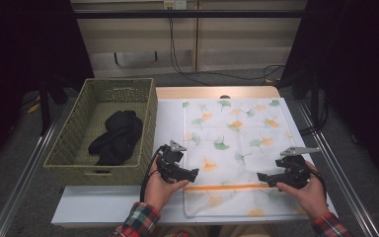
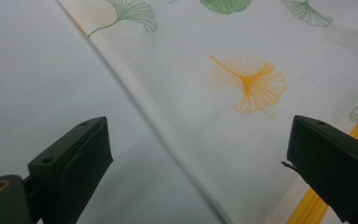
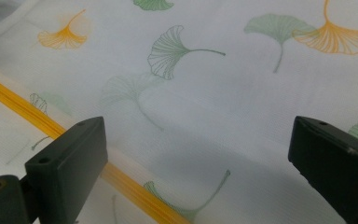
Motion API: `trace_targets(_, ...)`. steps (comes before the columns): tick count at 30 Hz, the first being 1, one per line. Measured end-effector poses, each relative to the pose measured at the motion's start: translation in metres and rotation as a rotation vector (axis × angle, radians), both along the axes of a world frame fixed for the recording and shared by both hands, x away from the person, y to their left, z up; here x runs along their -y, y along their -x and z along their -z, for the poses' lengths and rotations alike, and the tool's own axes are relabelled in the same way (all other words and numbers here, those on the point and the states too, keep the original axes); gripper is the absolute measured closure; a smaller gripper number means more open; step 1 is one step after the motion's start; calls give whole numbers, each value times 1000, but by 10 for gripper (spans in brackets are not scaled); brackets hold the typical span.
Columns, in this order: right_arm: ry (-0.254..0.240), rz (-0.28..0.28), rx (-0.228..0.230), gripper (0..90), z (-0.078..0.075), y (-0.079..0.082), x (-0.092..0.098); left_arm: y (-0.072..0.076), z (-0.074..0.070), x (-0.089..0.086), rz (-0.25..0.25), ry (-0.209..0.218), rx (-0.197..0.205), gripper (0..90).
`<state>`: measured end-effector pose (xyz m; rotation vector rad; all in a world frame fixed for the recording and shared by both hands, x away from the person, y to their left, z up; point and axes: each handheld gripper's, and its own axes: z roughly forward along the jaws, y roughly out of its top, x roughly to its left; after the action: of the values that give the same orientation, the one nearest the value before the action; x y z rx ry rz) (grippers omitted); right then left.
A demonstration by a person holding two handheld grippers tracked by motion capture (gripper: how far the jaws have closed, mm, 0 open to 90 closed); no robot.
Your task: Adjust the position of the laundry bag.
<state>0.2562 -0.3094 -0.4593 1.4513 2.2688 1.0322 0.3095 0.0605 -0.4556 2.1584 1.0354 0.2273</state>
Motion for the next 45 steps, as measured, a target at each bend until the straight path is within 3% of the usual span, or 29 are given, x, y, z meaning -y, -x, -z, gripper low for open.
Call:
trace_targets(6,-6,2,2,42,-1,-1,1,-2,-1,0,16,-7,-14,70)
trace_targets(7,-8,1,5,42,-1,-1,2,-2,0,2,2,7,-13,70)
trace_targets(20,-7,5,4,36,-1,-2,5,-5,-1,2,1,10,-32,72)
trace_targets(28,-6,3,3,36,-2,0,4,-19,-12,13,-36,14,-25,90)
trace_targets(32,-13,-1,3,37,-3,0,4,-29,-15,20,-79,1,-25,143)
trace_targets(34,-14,-2,1,37,-4,0,3,-34,-15,22,-118,-5,-6,172)
trace_targets(42,-18,-7,-7,41,-2,-2,4,-55,-9,20,-214,-35,3,372)
trace_targets(43,-20,-7,-5,42,-2,-2,4,-57,-8,21,-211,-31,-1,394)
trace_targets(45,-20,-11,-13,42,-2,-3,4,-61,-6,24,-205,-75,19,435)
